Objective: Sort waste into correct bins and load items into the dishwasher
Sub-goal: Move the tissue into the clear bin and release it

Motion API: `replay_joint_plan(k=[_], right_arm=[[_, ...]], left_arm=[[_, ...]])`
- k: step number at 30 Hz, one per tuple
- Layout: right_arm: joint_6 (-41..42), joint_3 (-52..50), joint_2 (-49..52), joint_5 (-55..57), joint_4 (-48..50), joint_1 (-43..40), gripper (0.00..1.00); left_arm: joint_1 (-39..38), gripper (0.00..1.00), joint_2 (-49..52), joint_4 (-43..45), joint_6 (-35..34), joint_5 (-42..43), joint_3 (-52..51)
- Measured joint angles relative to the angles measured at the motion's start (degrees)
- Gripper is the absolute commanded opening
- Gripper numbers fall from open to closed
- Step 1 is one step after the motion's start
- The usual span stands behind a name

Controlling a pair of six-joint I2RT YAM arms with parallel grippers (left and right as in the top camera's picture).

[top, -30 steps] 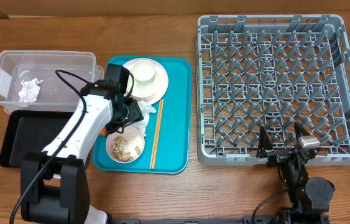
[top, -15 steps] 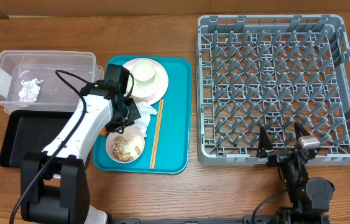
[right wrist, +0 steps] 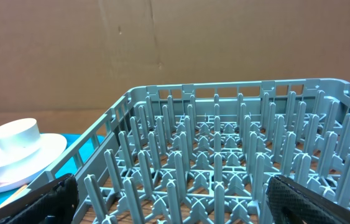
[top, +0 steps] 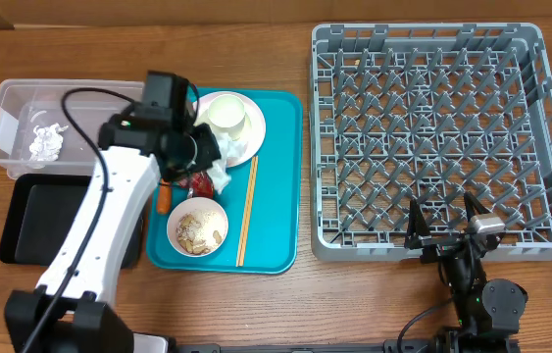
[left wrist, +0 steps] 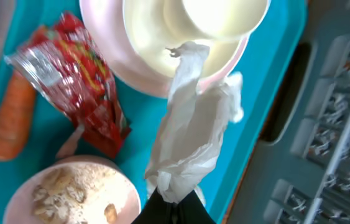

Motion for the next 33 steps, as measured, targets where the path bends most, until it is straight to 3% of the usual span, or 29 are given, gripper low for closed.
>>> replay_joint_plan(k=[13,21,33], right_arm=[[0.0,0.0,0.0,0.0,0.0,0.0,1.0],[0.0,0.0,0.0,0.0,0.0,0.0,1.0],[0.0,0.0,0.0,0.0,0.0,0.0,1.0]], left_arm=[[17.5,0.04,-0.2,-3.0,1.9,1.1,6.1],[27.7,0.04,-0.1,2.0,1.9,1.0,6.1],[29.5,0.04,8.0,9.4,0.8,-5.2,6.2]])
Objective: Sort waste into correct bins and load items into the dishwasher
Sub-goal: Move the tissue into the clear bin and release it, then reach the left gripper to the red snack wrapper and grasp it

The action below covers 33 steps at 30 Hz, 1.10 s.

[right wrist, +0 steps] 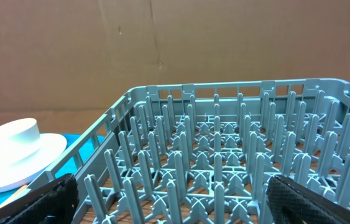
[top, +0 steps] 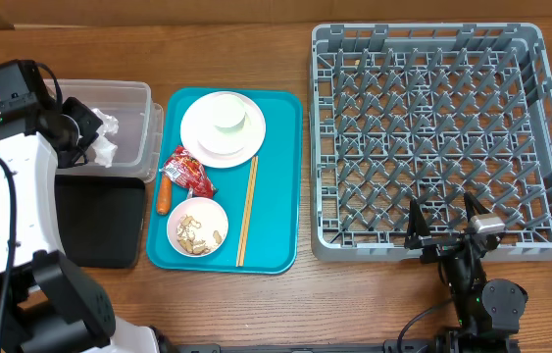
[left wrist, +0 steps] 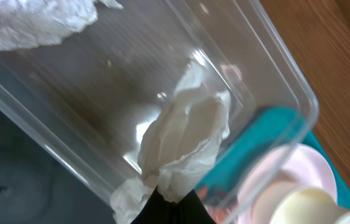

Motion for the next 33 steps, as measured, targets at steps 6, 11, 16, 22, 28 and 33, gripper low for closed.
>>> replay_joint_plan(k=[6,11,16,22,28,33], right_arm=[[0.0,0.0,0.0,0.0,0.0,0.0,1.0],[0.0,0.0,0.0,0.0,0.0,0.0,1.0],[0.0,0.0,0.0,0.0,0.0,0.0,1.0],[0.0,0.0,0.0,0.0,0.0,0.0,1.0],[0.0,0.0,0.0,0.0,0.0,0.0,1.0],[0.0,0.0,0.0,0.0,0.0,0.0,1.0]], left_arm=[[1.2,0.29,0.5,2.5,-1.0,-3.1,0.0],[1.3,0.51,0.5,3.3,-0.6,-4.2,0.0],[1.3,0.55,0.5,4.4,0.2,-3.6,0.0],[1.3,0.58,0.5,-1.9,3.4,4.6,1.2],[1.2,0.61,-0.5,-12.8,7.3,14.3,1.6],[-0.3,0.64,-0.5,-18.5,11.1,17.1,1.6]])
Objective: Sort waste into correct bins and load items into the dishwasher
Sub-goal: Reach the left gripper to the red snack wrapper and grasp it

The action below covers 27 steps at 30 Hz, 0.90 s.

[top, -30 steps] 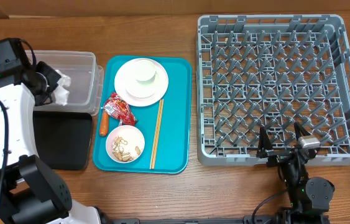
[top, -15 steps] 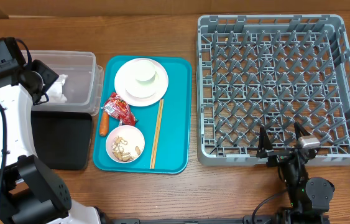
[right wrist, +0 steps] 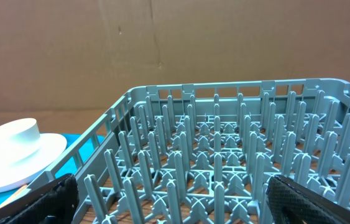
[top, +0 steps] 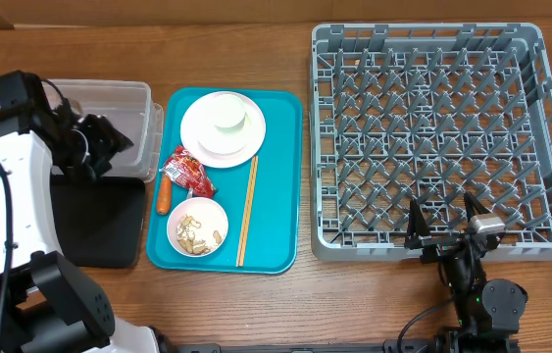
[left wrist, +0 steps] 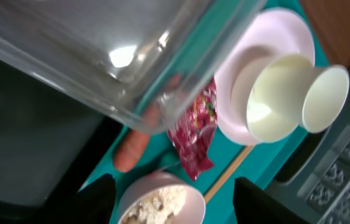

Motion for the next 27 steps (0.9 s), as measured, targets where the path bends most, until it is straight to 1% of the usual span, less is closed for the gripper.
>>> replay_joint_plan(k=[4,5,6,9,10,12,17,20,23,27], right_arm=[[0.0,0.0,0.0,0.0,0.0,0.0,1.0],[0.0,0.0,0.0,0.0,0.0,0.0,1.0],[0.0,0.0,0.0,0.0,0.0,0.0,1.0],[0.0,0.0,0.0,0.0,0.0,0.0,1.0],[0.0,0.0,0.0,0.0,0.1,0.0,1.0],[0.0,0.0,0.0,0.0,0.0,0.0,1.0],[0.0,0.0,0.0,0.0,0.0,0.0,1.0],[0.0,0.0,0.0,0.0,0.0,0.0,1.0],[0.0,0.0,0.0,0.0,0.0,0.0,1.0],[0.0,0.0,0.0,0.0,0.0,0.0,1.0]], left_arm=[[-2.9,0.66,0.0,-2.6,2.9,0.3,0.0],[-3.7,0.68,0.0,-3.0,3.4,0.1,0.0],[-4.6,0.71,0.0,-3.4,3.7,-0.2,0.0],[-7.9,0.86,0.0,-4.0,4.9,-2.4,0.0],[-8.9,0.89,0.0,-4.0,5.1,-3.2,0.0],[-11.1,0.9,0.0,-4.0,5.2,-4.7,0.0],[-15.7,0.87,0.0,-4.0,5.3,-7.1,0.0],[-17.9,0.82,0.0,-4.0,5.3,-8.5,0.0],[-20.4,0.74,0.0,-4.0,5.3,-10.6,0.0],[-24.1,0.69,0.0,-4.0,5.3,-12.9,0.0]])
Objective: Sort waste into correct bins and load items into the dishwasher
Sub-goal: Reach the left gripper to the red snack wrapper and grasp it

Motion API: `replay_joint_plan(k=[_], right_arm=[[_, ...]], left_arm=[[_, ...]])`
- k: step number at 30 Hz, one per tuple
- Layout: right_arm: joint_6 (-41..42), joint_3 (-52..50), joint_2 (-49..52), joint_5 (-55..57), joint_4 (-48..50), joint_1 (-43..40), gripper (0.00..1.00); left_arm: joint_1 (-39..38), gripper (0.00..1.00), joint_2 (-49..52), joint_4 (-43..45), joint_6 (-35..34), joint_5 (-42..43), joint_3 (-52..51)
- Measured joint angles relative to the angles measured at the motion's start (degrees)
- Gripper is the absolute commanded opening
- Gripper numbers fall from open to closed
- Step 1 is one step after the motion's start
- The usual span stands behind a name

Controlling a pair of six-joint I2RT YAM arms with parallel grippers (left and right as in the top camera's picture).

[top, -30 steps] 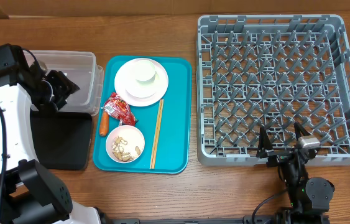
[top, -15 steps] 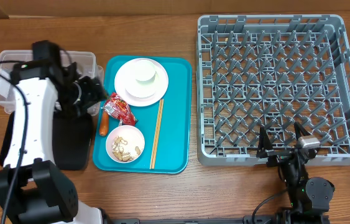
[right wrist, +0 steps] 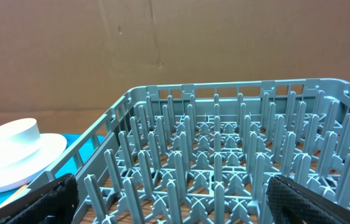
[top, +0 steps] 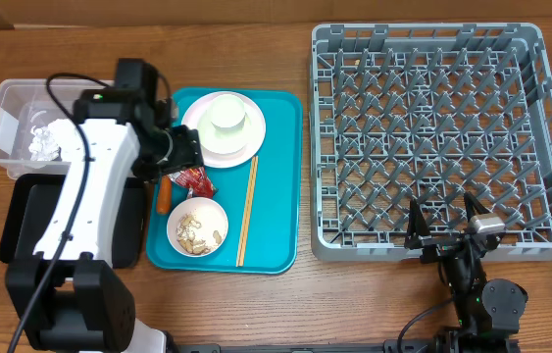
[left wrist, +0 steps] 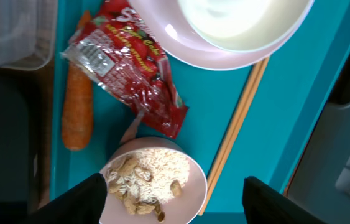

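Note:
My left gripper hangs open and empty over the teal tray, just above the red snack wrapper. An orange carrot lies left of the wrapper. Below it is a pink bowl of rice and peanuts. A pink plate with a white cup sits at the tray's far end, and wooden chopsticks lie along its right. My right gripper rests open at the grey dish rack's near edge.
A clear plastic bin holding white tissues stands at the far left. A black bin lies in front of it. My left arm crosses over both bins. Cardboard forms the wall behind the table.
My left gripper, still open, has moved right from the edge of the clear bin to above the wrapper and bowl on the tray. The right arm has not moved.
My left gripper was shut on a white tissue above the tray. Then it held the tissue over the clear bin. Then it was open beside the bin with the tissue gone from it. Now it is back over the tray.

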Motion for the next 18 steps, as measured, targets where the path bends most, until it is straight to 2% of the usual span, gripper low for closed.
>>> replay_joint_plan(k=[7,18], right_arm=[[0.0,0.0,0.0,0.0,0.0,0.0,1.0],[0.0,0.0,0.0,0.0,0.0,0.0,1.0]], left_arm=[[-6.4,0.68,0.0,0.2,-0.5,-4.9,0.0],[-9.2,0.55,2.6,0.5,-3.0,-8.5,0.0]])
